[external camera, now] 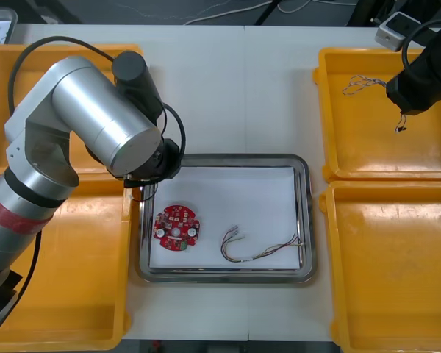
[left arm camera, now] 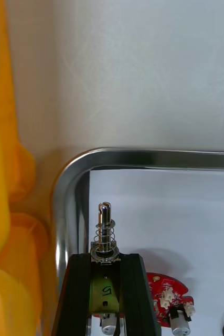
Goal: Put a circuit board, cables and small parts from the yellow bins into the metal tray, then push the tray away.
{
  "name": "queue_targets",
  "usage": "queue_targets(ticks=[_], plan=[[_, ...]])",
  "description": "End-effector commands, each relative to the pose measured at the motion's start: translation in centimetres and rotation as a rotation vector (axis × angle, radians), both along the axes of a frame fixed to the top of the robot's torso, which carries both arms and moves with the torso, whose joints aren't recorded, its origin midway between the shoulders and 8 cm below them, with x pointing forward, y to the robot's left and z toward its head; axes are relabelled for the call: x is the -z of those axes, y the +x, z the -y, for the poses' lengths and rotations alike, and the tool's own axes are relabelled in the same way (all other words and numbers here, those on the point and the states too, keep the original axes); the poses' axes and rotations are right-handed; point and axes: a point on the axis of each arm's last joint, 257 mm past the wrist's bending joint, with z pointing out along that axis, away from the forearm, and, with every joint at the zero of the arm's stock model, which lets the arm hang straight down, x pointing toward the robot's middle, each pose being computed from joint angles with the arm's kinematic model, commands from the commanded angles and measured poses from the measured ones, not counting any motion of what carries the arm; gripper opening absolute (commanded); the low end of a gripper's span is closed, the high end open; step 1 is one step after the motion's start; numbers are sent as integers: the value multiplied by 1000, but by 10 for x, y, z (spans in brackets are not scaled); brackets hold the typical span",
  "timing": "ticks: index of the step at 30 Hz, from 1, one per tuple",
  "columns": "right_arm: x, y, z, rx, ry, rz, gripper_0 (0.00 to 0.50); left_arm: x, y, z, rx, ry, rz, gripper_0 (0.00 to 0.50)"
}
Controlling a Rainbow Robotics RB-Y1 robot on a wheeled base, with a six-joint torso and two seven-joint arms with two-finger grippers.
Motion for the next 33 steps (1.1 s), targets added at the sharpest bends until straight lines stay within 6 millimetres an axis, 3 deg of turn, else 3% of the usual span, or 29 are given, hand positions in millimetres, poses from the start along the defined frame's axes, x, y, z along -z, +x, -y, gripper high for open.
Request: queue_targets(ticks=[1, 18, 33], plan=[[-12, -3, 9, 10, -29, 27, 0, 5, -8, 29, -30, -85, 23, 0], [-12, -3, 9, 10, -29, 27, 0, 25, -16, 40, 0, -95, 9, 0], [-12, -3, 9, 10, -29, 27, 0, 39, -3, 40, -9, -96, 18, 0]])
